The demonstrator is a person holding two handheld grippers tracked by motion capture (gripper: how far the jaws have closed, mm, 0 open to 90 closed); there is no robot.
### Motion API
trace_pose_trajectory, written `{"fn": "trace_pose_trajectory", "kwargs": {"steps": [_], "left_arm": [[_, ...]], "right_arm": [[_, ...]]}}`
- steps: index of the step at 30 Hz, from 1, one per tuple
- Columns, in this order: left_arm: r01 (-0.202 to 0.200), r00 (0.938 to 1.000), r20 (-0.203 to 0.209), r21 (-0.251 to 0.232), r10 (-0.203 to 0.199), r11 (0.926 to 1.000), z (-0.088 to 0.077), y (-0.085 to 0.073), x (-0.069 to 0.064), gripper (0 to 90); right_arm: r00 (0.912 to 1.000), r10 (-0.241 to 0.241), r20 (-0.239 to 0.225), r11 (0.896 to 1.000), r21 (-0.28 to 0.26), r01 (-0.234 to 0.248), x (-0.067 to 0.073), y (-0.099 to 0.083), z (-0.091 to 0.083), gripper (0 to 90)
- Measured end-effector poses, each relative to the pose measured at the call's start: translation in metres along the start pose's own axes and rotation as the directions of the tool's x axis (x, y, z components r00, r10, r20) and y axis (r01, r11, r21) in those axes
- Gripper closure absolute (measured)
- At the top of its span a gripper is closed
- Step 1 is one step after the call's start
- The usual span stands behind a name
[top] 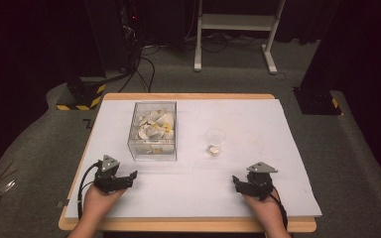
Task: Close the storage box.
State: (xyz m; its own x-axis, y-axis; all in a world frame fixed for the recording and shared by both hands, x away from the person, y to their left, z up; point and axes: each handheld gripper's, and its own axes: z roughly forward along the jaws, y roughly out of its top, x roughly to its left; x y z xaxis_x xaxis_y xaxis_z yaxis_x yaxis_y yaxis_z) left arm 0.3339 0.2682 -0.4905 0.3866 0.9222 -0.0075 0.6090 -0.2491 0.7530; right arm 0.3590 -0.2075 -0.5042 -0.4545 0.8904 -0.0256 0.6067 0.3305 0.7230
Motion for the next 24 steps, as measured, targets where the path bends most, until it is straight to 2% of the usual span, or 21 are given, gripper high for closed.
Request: {"fn": "trace_pose_trajectory", "kwargs": {"steps": [4, 8, 10, 11, 12, 13, 24], "left_arm": [[-0.018, 0.9998, 0.004, 0.019, 0.018, 0.9997, -0.011, -0.010, -0.004, 20.2], [0.004, 0.9999, -0.009, 0.038, -0.004, 0.9993, -0.014, -0.020, -0.003, 19.2], [-0.014, 0.9991, -0.039, 0.043, 0.016, 0.9990, -0.013, -0.026, -0.004, 18.0], [-0.046, 0.9977, -0.047, 0.049, 0.048, 0.9978, -0.010, -0.031, -0.005, 16.9], [-0.017, 0.9994, -0.030, 0.034, 0.018, 0.9993, -0.011, -0.033, -0.002, 15.0], [-0.005, 0.9999, -0.016, 0.033, 0.005, 0.9994, -0.010, -0.033, 0.000, 15.4], [-0.010, 0.9999, -0.013, 0.027, 0.011, 0.9996, -0.011, -0.034, 0.000, 15.4]], "right_arm": [[1.0000, -0.004, 0.002, 1.000, -0.001, 0.004, 0.000, 0.000, 0.000, 23.8], [0.9999, -0.006, 0.010, 1.000, -0.004, 0.006, 0.002, 0.000, 0.000, 23.7], [0.9999, -0.009, 0.011, 1.000, -0.004, 0.009, 0.002, 0.000, -0.001, 23.7], [0.9999, -0.010, 0.011, 1.000, -0.005, 0.010, 0.002, 0.000, -0.001, 23.6], [0.9999, -0.006, 0.012, 1.000, -0.003, 0.006, 0.002, 0.000, -0.001, 23.5], [0.9999, -0.002, 0.012, 1.000, -0.002, 0.002, 0.002, 0.000, 0.000, 23.3], [0.9997, -0.011, 0.022, 1.000, -0.005, 0.011, 0.003, 0.000, 0.000, 22.8]]}}
